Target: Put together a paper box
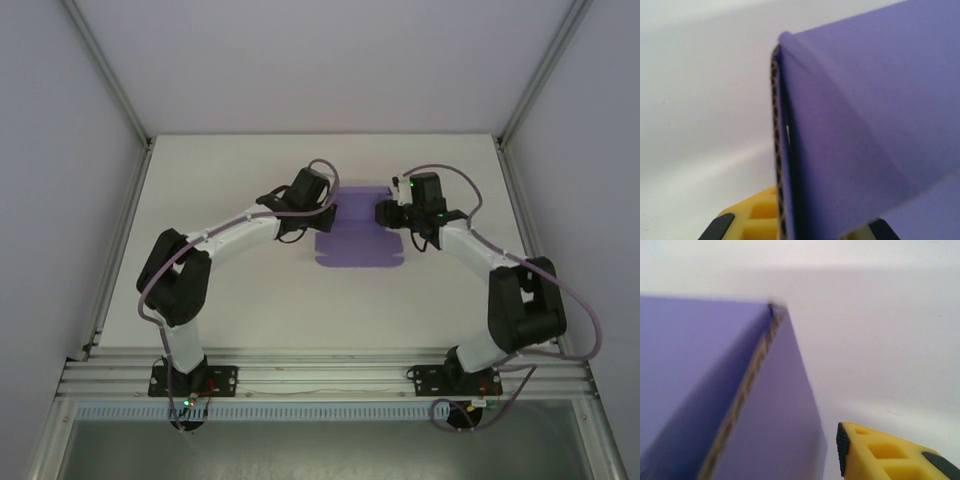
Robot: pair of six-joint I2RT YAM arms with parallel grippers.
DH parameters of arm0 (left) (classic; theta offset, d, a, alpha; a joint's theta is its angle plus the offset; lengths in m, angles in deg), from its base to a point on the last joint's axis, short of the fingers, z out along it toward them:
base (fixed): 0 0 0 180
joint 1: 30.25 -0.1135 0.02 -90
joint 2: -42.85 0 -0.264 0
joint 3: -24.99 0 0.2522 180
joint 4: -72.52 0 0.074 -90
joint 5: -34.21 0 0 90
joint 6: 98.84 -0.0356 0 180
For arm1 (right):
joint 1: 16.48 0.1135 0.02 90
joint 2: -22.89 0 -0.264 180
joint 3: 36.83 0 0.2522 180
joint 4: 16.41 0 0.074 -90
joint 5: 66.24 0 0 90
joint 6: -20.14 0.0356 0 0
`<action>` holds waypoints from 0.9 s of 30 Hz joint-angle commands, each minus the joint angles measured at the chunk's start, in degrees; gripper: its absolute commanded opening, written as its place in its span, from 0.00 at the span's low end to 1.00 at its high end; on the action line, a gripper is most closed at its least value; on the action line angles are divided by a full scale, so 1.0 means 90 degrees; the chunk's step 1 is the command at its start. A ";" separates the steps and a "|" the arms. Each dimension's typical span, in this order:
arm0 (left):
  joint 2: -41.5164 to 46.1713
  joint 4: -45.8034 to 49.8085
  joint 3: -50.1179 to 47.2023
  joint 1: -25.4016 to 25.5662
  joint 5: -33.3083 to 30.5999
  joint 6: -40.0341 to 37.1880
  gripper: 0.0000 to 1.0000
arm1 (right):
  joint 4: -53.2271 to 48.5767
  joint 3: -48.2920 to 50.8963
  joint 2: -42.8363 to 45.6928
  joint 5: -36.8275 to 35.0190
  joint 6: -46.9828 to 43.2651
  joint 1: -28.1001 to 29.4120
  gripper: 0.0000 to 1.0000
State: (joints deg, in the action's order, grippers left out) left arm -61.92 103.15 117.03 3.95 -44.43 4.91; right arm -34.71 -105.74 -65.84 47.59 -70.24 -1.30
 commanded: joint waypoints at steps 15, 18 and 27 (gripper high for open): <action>-0.0598 -0.0406 0.0001 0.0192 -0.0558 0.0066 0.00 | 0.0292 0.0638 0.0279 0.0379 0.0148 -0.0018 0.58; -0.0546 -0.0880 -0.0386 0.0185 -0.0907 -0.0156 0.00 | -0.0067 0.0658 0.0926 0.0245 0.0260 -0.0024 0.62; -0.0281 -0.2958 -0.1679 0.0195 -0.0942 -0.0413 0.00 | -0.0656 -0.0053 0.1472 -0.1024 0.1068 -0.0116 0.43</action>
State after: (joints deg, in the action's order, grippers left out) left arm -66.69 85.27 104.42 5.39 -50.99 2.95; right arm -37.02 -102.86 -49.38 42.54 -63.40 -1.94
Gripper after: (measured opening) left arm 0.083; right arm 0.491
